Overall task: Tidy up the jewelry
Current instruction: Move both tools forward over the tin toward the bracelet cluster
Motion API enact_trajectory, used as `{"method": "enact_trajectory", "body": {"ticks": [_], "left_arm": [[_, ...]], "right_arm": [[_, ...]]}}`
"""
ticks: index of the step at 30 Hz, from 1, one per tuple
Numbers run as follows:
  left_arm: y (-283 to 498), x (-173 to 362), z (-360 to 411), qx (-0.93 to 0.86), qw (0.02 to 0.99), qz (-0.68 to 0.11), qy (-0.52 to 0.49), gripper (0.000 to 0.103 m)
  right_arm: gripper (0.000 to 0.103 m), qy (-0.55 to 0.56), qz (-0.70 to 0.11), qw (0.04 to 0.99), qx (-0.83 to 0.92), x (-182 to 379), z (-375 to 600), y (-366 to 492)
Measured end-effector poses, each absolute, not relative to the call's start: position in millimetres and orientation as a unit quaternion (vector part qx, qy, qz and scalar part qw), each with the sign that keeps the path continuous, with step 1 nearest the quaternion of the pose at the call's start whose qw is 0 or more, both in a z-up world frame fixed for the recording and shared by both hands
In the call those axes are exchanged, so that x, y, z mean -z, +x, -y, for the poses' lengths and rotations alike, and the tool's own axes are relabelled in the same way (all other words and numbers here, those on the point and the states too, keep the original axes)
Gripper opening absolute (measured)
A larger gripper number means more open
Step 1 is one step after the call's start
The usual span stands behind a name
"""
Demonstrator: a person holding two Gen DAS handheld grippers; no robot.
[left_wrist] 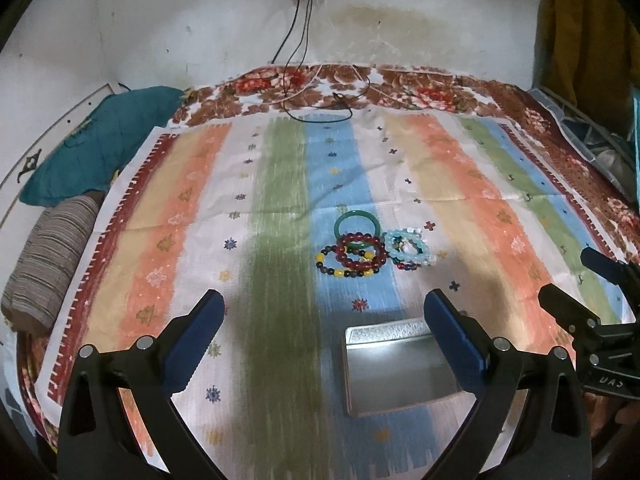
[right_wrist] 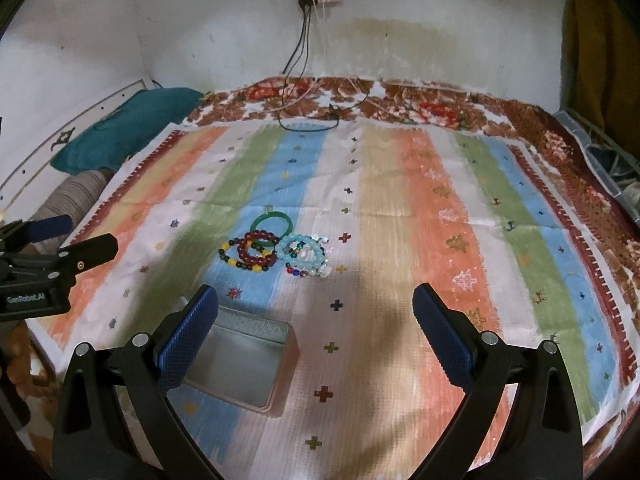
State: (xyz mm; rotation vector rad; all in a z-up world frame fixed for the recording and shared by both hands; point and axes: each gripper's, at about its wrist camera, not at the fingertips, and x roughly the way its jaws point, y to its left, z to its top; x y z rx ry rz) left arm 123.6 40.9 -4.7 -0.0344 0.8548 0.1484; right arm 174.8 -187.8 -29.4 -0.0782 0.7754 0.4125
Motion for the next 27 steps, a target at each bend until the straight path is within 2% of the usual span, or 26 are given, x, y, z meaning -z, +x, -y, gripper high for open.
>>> {"method": "enact_trajectory", "body": {"ticks": [27], "left_arm": [[202, 41, -69, -0.090, 0.874, -0.474, -0.057, 0.097]], "right_arm": [[0.099, -0.038, -0.466, 0.865, -0.184, 64, 162, 252]]}}
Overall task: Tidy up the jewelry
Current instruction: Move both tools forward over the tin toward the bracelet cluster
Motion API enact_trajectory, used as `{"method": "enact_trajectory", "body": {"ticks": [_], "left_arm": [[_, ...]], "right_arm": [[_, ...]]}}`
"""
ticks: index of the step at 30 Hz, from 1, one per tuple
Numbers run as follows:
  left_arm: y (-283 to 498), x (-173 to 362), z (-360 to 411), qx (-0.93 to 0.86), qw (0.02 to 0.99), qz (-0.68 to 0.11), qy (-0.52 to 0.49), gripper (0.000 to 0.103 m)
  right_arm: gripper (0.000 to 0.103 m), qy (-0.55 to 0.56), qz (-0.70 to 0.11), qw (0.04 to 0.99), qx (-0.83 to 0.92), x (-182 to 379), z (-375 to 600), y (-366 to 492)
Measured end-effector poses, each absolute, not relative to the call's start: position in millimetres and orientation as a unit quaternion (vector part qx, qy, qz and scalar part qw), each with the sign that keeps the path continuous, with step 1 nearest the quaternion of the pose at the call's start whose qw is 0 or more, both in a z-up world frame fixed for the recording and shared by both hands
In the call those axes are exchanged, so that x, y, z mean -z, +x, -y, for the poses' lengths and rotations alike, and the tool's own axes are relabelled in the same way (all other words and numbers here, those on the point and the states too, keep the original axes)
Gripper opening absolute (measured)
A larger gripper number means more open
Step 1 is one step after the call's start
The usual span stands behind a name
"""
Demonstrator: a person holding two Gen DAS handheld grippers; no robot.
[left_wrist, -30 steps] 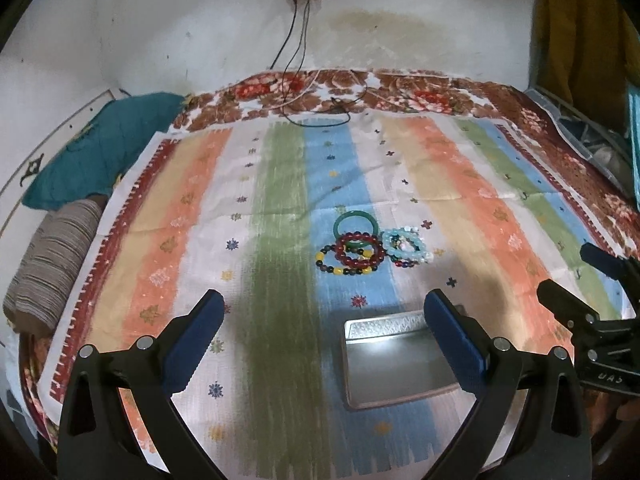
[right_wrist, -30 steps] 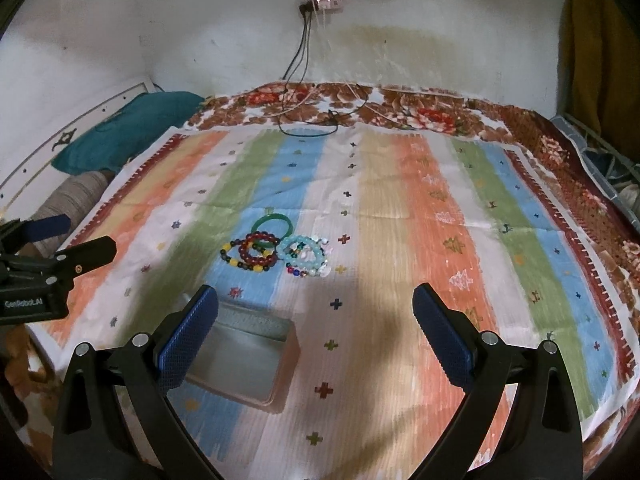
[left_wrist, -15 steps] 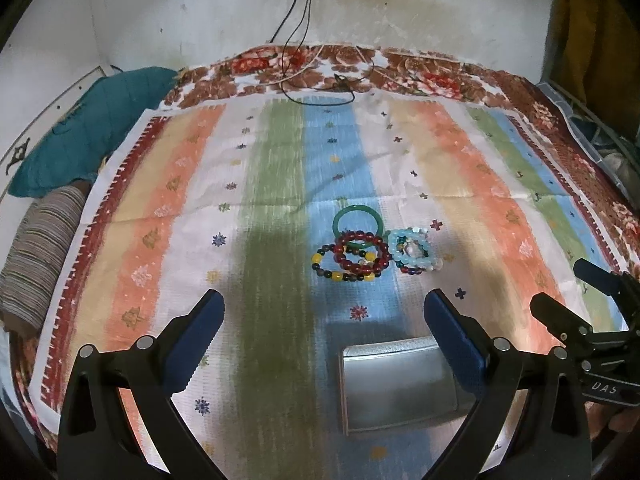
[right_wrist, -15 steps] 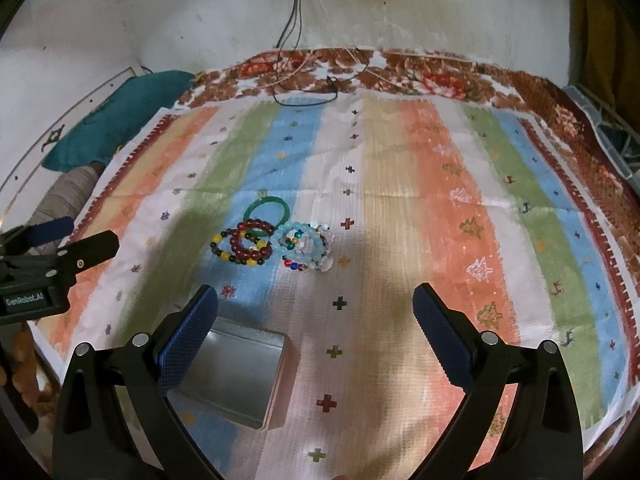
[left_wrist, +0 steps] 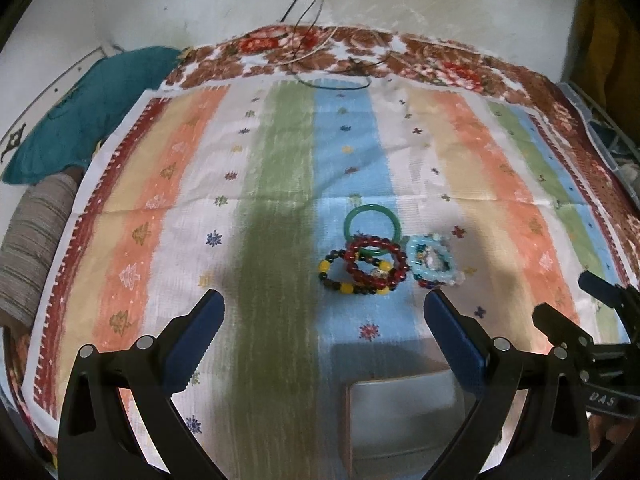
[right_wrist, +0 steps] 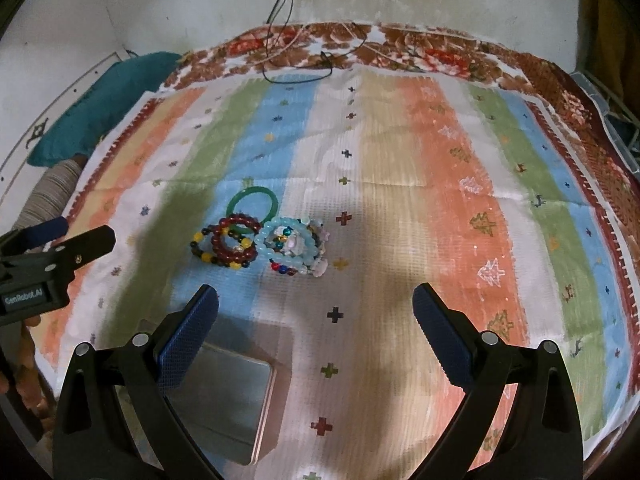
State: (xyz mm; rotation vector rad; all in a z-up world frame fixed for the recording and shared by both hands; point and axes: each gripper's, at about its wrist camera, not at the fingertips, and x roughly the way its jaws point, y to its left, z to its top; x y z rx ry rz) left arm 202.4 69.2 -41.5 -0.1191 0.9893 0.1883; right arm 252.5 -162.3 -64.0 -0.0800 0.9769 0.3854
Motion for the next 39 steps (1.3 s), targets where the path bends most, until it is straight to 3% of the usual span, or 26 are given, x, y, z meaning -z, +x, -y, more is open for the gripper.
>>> {"method": "enact_trajectory", "body": {"ticks": [31, 39], "left_arm": [[274, 108, -84, -0.067, 0.839, -0.535, -0.072, 0.097], [292, 124, -82, -0.059, 0.833, -0.547, -0.061, 0.082]], "right_arm": [[0.098, -0.026, -0.531, 0.829, -0.172, 121, 136, 315], [0.098, -0.024, -0.541, 0.825, -0.162, 132, 132, 331]]}}
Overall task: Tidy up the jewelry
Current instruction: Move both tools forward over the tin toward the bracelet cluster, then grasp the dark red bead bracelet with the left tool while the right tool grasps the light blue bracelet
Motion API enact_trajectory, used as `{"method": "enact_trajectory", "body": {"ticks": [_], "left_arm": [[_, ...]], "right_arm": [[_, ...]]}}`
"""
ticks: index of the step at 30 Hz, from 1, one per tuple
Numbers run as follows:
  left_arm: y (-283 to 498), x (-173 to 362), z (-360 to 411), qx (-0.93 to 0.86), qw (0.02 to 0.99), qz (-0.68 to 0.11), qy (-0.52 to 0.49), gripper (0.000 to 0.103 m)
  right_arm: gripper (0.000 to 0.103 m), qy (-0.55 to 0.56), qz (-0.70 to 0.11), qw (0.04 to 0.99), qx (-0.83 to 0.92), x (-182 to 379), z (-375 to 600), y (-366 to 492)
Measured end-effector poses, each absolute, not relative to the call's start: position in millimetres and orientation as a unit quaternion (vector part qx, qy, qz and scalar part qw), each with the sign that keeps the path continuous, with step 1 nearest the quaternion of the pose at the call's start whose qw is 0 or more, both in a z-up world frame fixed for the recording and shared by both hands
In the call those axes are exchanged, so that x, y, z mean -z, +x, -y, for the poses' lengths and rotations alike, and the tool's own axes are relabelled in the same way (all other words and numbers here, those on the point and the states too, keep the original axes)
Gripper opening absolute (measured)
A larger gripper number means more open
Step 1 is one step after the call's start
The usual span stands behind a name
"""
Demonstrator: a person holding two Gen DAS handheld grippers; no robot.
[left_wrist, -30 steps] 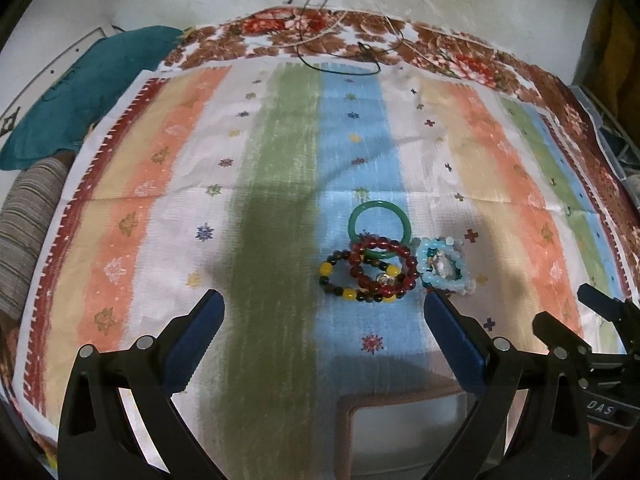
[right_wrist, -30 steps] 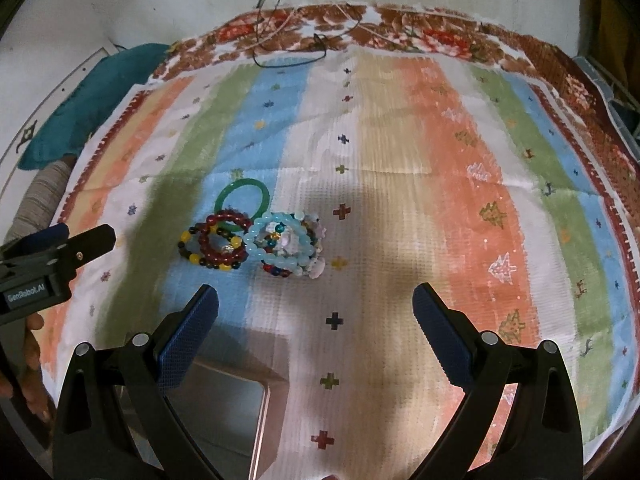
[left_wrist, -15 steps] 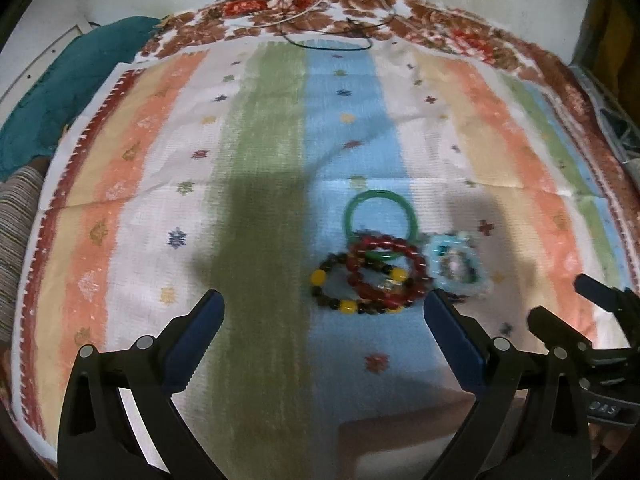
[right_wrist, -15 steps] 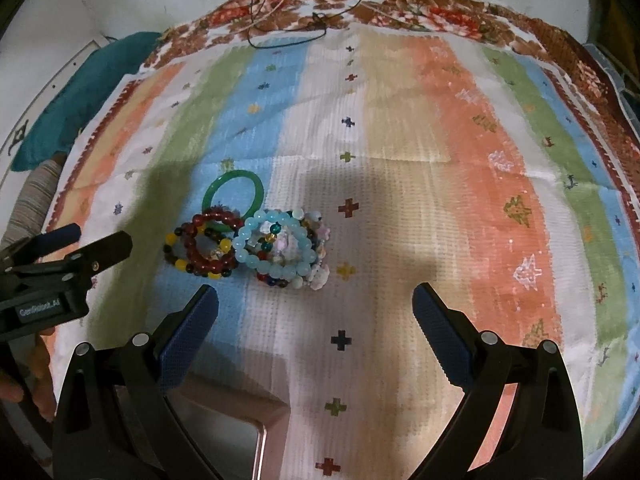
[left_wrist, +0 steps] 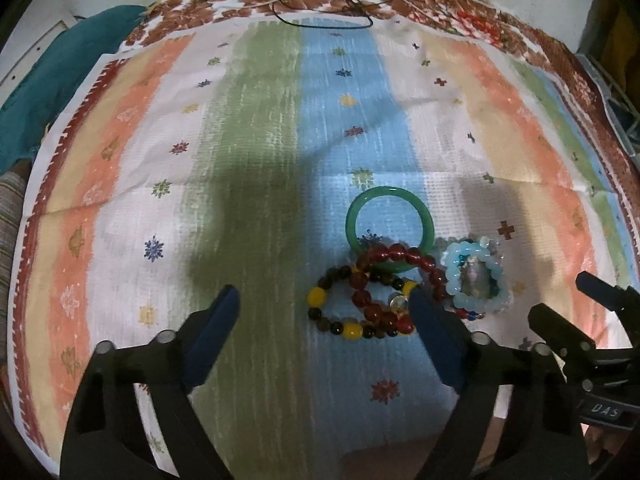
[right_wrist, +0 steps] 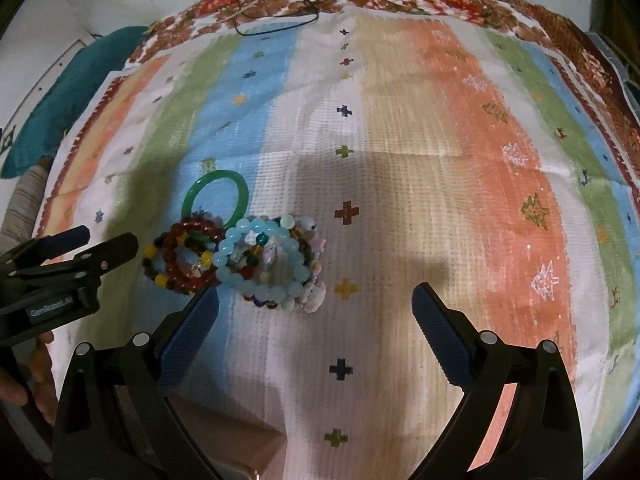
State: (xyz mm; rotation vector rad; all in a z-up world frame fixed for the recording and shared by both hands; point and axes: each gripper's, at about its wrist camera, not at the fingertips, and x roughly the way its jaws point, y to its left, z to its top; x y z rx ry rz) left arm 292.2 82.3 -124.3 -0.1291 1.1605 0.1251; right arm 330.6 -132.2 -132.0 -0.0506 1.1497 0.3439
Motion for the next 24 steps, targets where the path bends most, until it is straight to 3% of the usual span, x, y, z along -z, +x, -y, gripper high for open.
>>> {"method": "enact_trajectory", "body": {"ticks": [2, 4, 12, 18, 22, 24], "left_arm": [[297, 127, -82, -0.055, 0.831, -0.551, -0.063, 0.079], [300, 129, -82, -0.051, 0.830, -0.552, -0.064, 0.076], [311, 144, -74, -0.035, 0.822, -0.566, -0.052, 0.067], [317, 150, -68, -0.030, 0.820, -0.570, -0.047, 0.064], [319, 157, -63, -0.025, 0.817, -0.575, -0.036, 0.053], [320, 161, -63, -0.026, 0.815, -0.579, -0.029, 0.042]], "right_arm": [[0.098, -0.024, -0.544, 0.823, -0.159, 135, 131, 334], [0.087, -0.028, -0.547, 0.822, -0.156, 138, 129, 338], [0.087, -0.034, -0.557, 0.816, -0.150, 151, 124, 348], [0.071, -0.038, -0.566, 0.811, -0.146, 159, 120, 354], [0.061, -0.042, -0.571, 0.806, -0.149, 163, 119, 358], [0.053, -0.045, -0.574, 0.804, -0.149, 166, 117, 359]]}}
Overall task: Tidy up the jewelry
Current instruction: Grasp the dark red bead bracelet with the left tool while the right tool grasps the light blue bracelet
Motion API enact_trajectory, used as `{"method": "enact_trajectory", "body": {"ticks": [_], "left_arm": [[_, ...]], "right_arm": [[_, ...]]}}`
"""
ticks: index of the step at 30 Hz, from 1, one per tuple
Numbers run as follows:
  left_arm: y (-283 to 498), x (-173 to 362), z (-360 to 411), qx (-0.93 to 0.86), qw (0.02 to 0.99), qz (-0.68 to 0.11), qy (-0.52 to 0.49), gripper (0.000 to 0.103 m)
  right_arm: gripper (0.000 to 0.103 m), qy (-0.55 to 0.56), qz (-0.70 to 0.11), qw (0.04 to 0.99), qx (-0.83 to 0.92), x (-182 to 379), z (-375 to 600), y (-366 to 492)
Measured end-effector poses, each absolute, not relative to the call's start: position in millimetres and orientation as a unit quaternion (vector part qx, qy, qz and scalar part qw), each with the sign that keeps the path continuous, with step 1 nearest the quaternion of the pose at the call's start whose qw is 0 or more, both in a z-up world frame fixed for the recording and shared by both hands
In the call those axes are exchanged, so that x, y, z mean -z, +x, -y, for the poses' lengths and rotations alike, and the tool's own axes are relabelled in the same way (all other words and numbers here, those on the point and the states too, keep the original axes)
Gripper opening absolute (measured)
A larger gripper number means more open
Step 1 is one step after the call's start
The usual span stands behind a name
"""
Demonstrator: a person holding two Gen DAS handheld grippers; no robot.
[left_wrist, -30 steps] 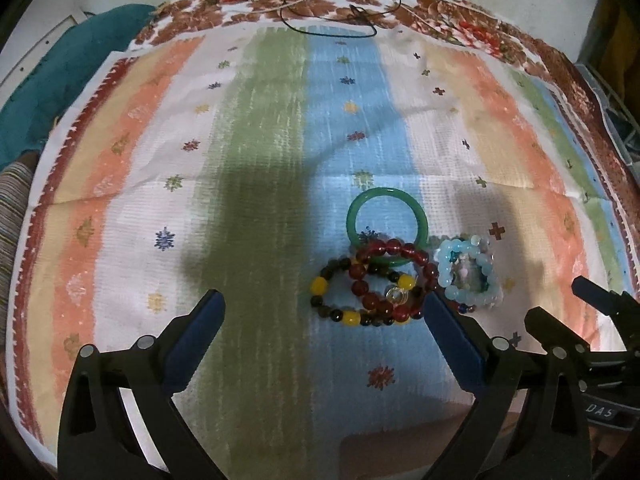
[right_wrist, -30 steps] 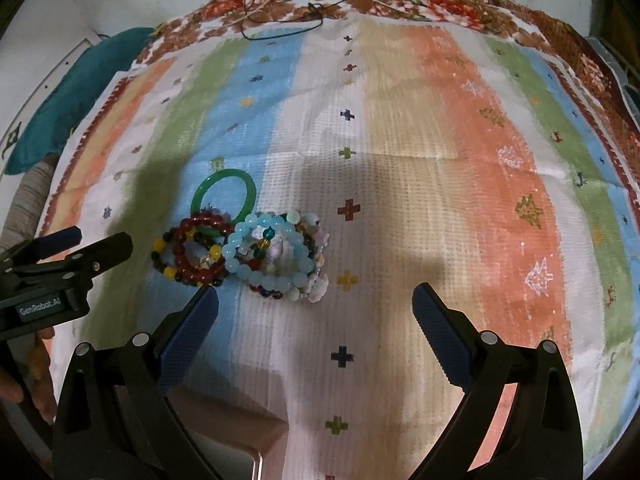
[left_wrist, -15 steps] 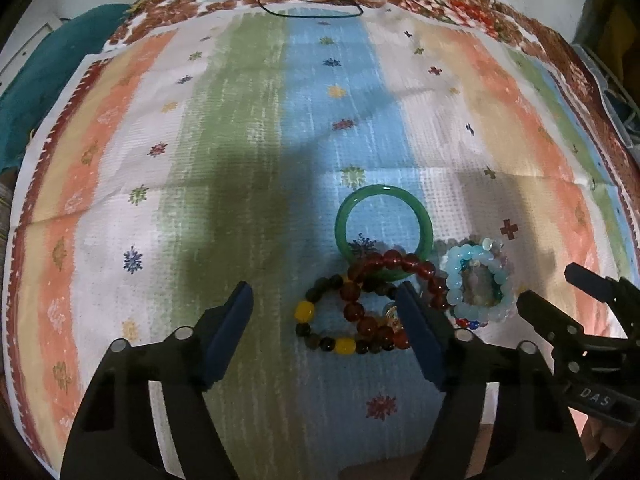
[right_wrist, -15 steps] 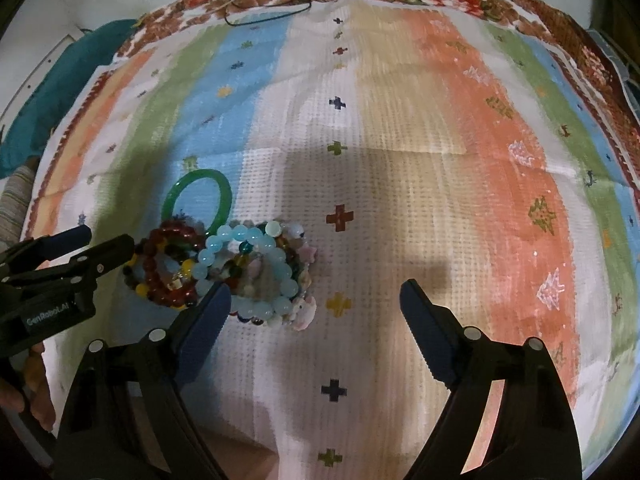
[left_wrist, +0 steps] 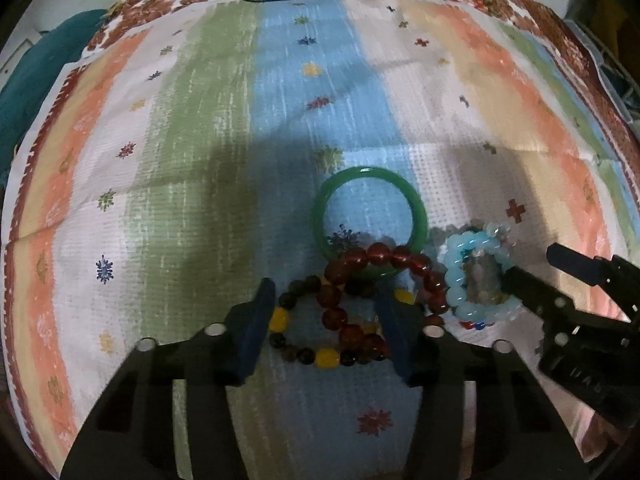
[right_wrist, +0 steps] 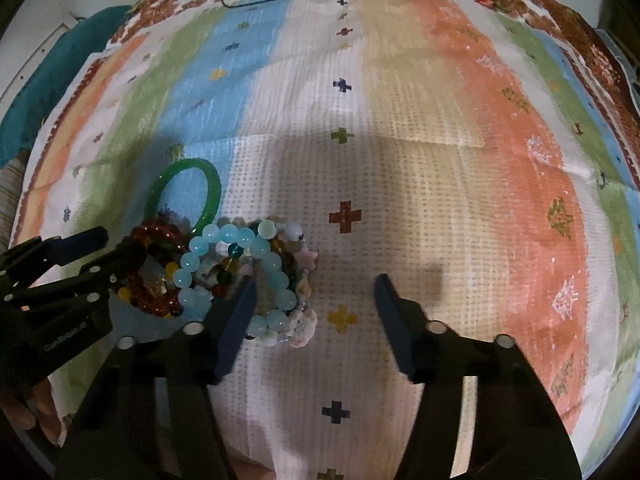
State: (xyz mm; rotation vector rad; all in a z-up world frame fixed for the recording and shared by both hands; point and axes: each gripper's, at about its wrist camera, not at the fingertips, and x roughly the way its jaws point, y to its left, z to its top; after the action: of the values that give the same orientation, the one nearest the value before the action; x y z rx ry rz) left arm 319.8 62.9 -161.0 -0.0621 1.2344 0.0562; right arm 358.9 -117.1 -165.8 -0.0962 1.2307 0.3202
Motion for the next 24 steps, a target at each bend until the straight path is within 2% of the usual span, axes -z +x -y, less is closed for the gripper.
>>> {"method": "enact_trajectory", "body": {"ticks": [1, 5, 7, 12, 24], "left_arm": [[320, 164, -64, -0.028, 0.812, -0.582, -0.028, 0.035], [320, 167, -69, -0.035, 0.813, -0.581, -0.027, 0.024], [319, 167, -71, -0.036, 0.813, -0.581, -0.032, 0.013], [319, 164, -69, -0.039, 0.815, -0.577, -0.027, 0.013], [313, 140, -66, -0.028, 0.826, -0.562, -0.031, 0.013]], "right_arm": [[0.049, -0.046, -0.576, 0.802, -0.150, 168, 117, 360], [0.038, -0.047, -0.580, 0.798, -0.158, 171, 114, 360], [0.029, -0.045, -0.580, 0.797, -0.160, 172, 114, 360], [0.015, -0.037, -0.583, 0.793, -0.172, 170, 113, 360], [0.012, -0.043, -0.570, 0.803, -0.172, 158, 118, 352]]}}
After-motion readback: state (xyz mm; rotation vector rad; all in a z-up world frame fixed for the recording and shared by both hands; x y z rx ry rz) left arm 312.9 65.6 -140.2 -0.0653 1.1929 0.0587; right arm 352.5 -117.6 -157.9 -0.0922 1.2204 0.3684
